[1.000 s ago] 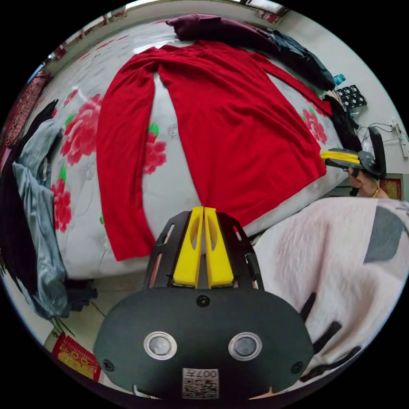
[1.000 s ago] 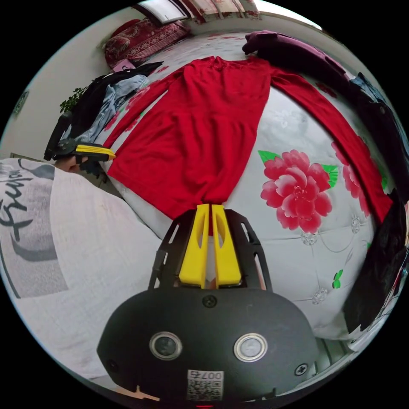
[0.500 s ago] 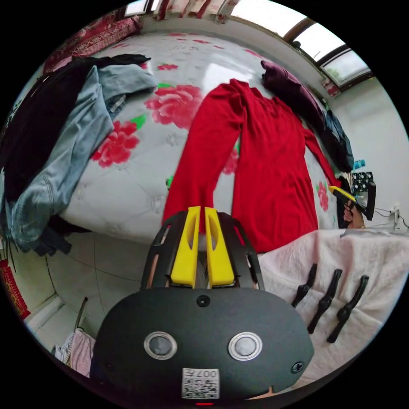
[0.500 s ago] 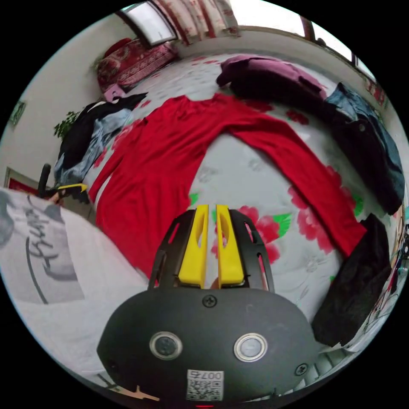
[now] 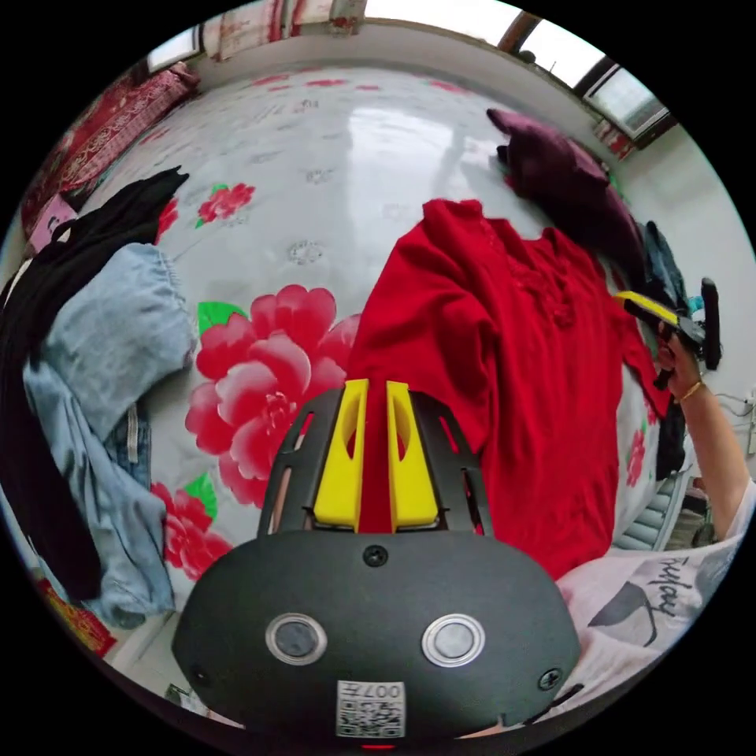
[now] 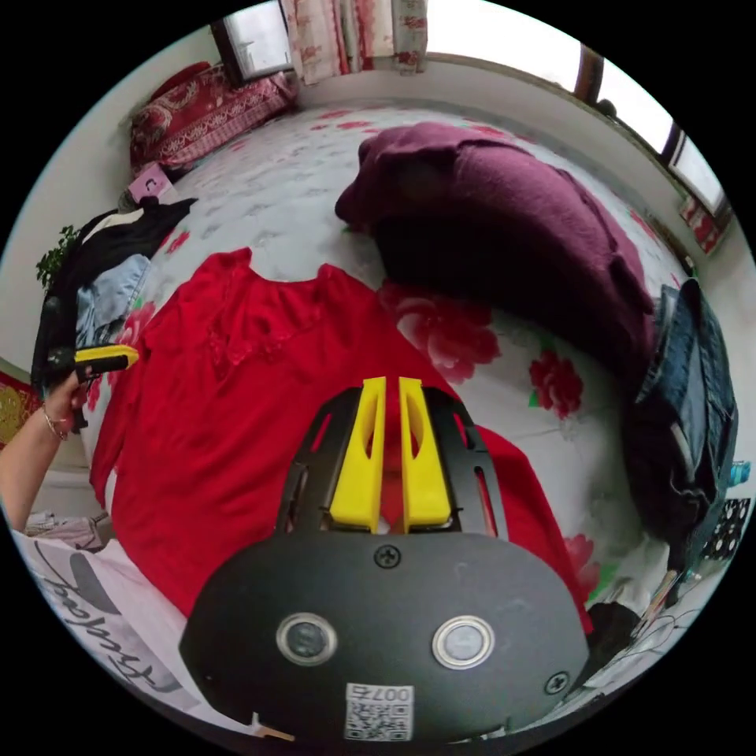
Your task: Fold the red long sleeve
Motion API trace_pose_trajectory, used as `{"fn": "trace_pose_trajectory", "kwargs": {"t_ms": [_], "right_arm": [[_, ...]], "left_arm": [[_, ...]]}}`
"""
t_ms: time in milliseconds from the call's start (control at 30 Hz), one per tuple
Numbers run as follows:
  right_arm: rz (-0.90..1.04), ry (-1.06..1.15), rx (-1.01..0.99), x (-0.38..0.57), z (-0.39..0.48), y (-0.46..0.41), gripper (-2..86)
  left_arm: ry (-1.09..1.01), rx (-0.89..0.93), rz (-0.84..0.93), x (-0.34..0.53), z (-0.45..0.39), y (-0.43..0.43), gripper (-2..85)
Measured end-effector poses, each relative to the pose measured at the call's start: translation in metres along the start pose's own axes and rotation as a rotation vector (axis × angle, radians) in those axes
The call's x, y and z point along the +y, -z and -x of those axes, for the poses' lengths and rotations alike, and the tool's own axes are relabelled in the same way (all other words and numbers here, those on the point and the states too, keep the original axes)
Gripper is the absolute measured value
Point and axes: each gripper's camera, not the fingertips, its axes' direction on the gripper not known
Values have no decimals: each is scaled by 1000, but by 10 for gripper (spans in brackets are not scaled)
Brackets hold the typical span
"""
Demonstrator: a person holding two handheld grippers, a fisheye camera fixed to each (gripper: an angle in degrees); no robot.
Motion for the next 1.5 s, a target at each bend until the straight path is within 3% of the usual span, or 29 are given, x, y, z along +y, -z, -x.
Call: {"fn": "trace_pose_trajectory", "kwargs": {"t_ms": [67,100,200,433,567,700,833,1100,1200,1300,1367,1500], "right_arm": [[103,29,7,-7,6,-33,1],[25,60,21,-3,8,-26,1],[22,91,170,16,-6,-28,-1],[24,-79,28,11,-37,-9,-2],[-129,-80,-1,36,-9,58,0],[-192,-51,-96,91,25,108,1],[-134,-29,-163,163,70,128,1],[-76,52,-245,223,132,156,0],[-109,74,-246,222,142,177,0],[-154,84,-237,226,148,201,-1],[-172,82,-230,232,149,216,-1],[-190,57,-214,248,141,239,-1]], "left_arm": [[-37,-42,-4,-7,1,2,1],[-42,-100,20,-10,3,5,-4],[-44,-360,64,-6,22,6,-8],[148,-183,36,-11,63,30,-8],[227,-157,-65,23,64,70,-4],[334,-107,-134,112,67,110,29],[467,-20,-86,211,64,117,68],[437,-63,44,266,24,83,85],[352,-149,22,255,19,87,56],[321,-97,14,248,29,92,15],[390,-17,-24,249,47,103,4],[473,192,-347,260,91,175,-4]]}}
